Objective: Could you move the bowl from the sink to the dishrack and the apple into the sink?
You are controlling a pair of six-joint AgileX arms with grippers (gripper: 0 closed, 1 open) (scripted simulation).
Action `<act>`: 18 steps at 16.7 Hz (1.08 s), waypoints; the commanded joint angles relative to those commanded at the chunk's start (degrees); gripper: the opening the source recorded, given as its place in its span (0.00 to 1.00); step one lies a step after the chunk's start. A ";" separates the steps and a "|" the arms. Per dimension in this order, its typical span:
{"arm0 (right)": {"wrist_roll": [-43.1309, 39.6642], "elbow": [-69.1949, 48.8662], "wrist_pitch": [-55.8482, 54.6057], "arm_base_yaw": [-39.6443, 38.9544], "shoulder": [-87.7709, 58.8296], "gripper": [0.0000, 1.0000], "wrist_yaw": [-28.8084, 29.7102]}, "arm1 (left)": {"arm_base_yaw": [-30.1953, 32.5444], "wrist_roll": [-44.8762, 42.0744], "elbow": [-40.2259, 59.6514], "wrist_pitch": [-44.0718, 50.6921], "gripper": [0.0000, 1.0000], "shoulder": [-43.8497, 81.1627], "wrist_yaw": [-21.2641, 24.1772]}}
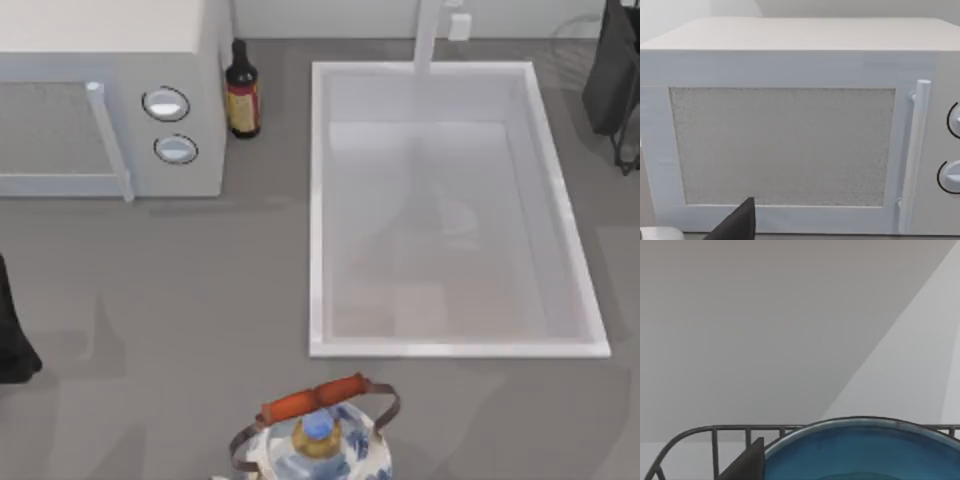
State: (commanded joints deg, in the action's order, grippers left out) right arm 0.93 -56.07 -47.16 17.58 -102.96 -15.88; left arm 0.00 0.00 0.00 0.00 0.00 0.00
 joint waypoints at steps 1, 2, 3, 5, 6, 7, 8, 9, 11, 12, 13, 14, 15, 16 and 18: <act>0.00 0.00 0.00 0.00 0.00 1.00 0.00 | 0.00 0.00 0.00 0.00 1.00 0.00 0.00; 0.00 0.00 0.00 0.00 0.00 1.00 0.00 | 0.00 0.00 0.00 0.00 1.00 0.00 0.00; 0.00 -0.02 0.01 0.12 0.02 1.00 0.00 | 0.00 0.00 0.00 0.00 1.00 0.00 0.00; 0.10 0.27 0.25 0.09 0.51 1.00 0.16 | 0.00 0.00 0.00 0.00 1.00 0.00 0.00; 0.20 0.78 0.68 -0.01 1.50 1.00 0.38 | 0.00 0.00 0.00 0.00 1.00 0.00 0.00; 0.24 1.54 1.32 -0.22 2.90 1.00 0.63 | 0.00 0.00 0.00 0.00 1.00 0.00 0.00; 0.23 2.53 2.15 -0.52 4.75 1.00 0.92 | 0.00 0.00 0.00 0.00 1.00 0.00 0.00; 0.20 3.73 3.15 -0.88 7.01 1.00 1.27 | 0.00 0.00 0.00 0.00 1.00 0.00 0.00; 0.13 6.68 5.63 -1.73 12.44 1.00 2.18 | 0.00 0.00 0.00 0.00 1.00 0.00 0.00; 0.05 8.44 7.13 -2.28 15.54 1.00 2.66 | 0.00 0.00 0.00 0.00 1.00 0.00 0.00; -0.07 10.41 8.80 -2.95 18.85 1.00 3.11 | 0.00 0.00 0.00 0.00 1.00 0.00 0.00; -0.22 12.58 10.65 -3.71 22.38 1.00 3.55 | 0.00 0.00 0.00 0.00 1.00 0.00 0.00; -0.31 14.86 12.58 -4.47 26.20 1.00 4.08 | 0.00 0.00 0.00 0.00 1.00 0.00 0.00; -0.36 17.20 14.57 -5.21 30.28 1.00 4.69 | 0.00 0.00 0.00 0.00 1.00 0.00 0.00; -0.39 22.06 18.65 -6.69 39.10 1.00 6.10 | 0.00 0.00 0.00 0.00 1.00 0.00 0.00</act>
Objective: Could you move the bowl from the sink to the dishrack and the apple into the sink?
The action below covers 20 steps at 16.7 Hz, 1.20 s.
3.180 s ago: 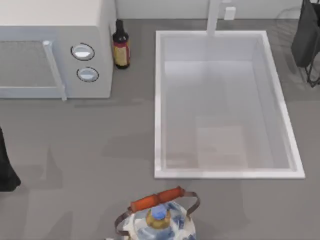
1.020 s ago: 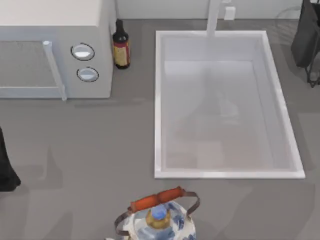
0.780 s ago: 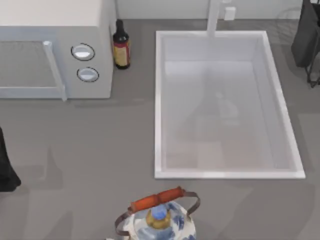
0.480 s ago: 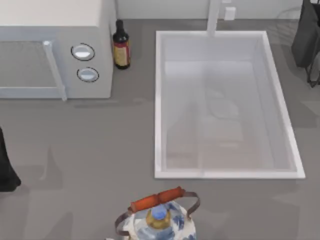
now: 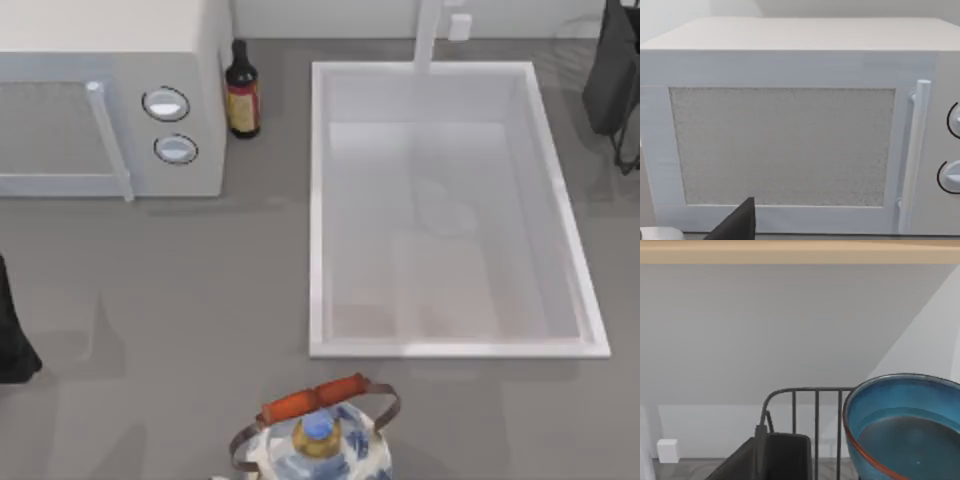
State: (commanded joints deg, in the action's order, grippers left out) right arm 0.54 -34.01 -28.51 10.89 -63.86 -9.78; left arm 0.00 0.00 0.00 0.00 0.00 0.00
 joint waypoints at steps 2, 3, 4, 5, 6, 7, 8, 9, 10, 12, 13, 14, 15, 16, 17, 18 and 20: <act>-0.08 5.10 4.29 -1.61 9.34 1.00 1.44 | 0.00 0.00 0.00 0.00 1.00 0.00 0.00; -0.15 7.72 6.49 -2.45 14.11 1.00 2.16 | 0.00 0.00 0.00 0.00 1.00 0.00 0.00; -0.21 10.33 8.68 -3.30 18.95 1.00 2.88 | 0.00 0.00 0.00 0.00 1.00 0.00 0.00; -0.26 12.87 10.80 -4.11 23.84 1.00 3.64 | 0.00 0.00 0.00 0.00 1.00 0.00 0.00; -0.27 15.30 12.82 -4.85 28.74 1.00 4.45 | 0.00 0.00 0.00 0.00 1.00 0.00 0.00; -0.25 17.62 14.74 -5.53 33.50 1.00 5.29 | 0.00 0.00 0.00 0.00 1.00 0.00 0.00; -0.23 19.92 16.65 -6.22 38.18 1.00 6.06 | 0.00 0.00 0.00 0.00 1.00 0.00 0.00; -0.23 22.21 18.57 -6.94 43.06 1.00 6.76 | 0.00 0.00 0.00 0.00 1.00 0.00 0.00; -0.25 24.43 20.43 -7.65 47.62 1.00 7.39 | 0.00 0.00 0.00 0.00 1.00 0.00 0.00; -0.29 28.40 23.77 -8.94 55.17 1.00 8.47 | 0.00 0.00 0.00 0.00 1.00 0.00 0.00; -0.29 30.06 25.15 -9.49 58.09 1.00 8.93 | 0.00 0.00 0.00 0.00 1.00 0.00 0.00; -0.31 31.47 26.34 -9.96 60.42 1.00 9.32 | 0.00 0.00 0.00 0.00 1.00 0.00 0.00; -0.36 32.63 27.32 -10.36 62.17 1.00 9.59 | 0.00 0.00 0.00 0.00 1.00 0.00 0.00; -0.45 33.51 28.07 -10.69 63.31 1.00 9.74 | 0.00 0.00 0.00 0.00 1.00 0.00 0.00; -0.54 34.01 28.51 -10.88 63.86 1.00 9.78 | 0.00 0.00 0.00 0.00 1.00 0.00 0.00; -0.54 34.01 28.51 -10.88 63.86 1.00 9.78 | 0.00 0.00 0.00 0.00 1.00 0.00 0.00; -0.54 34.01 28.51 -10.88 63.86 1.00 9.78 | 0.00 0.00 0.00 0.00 1.00 0.00 0.00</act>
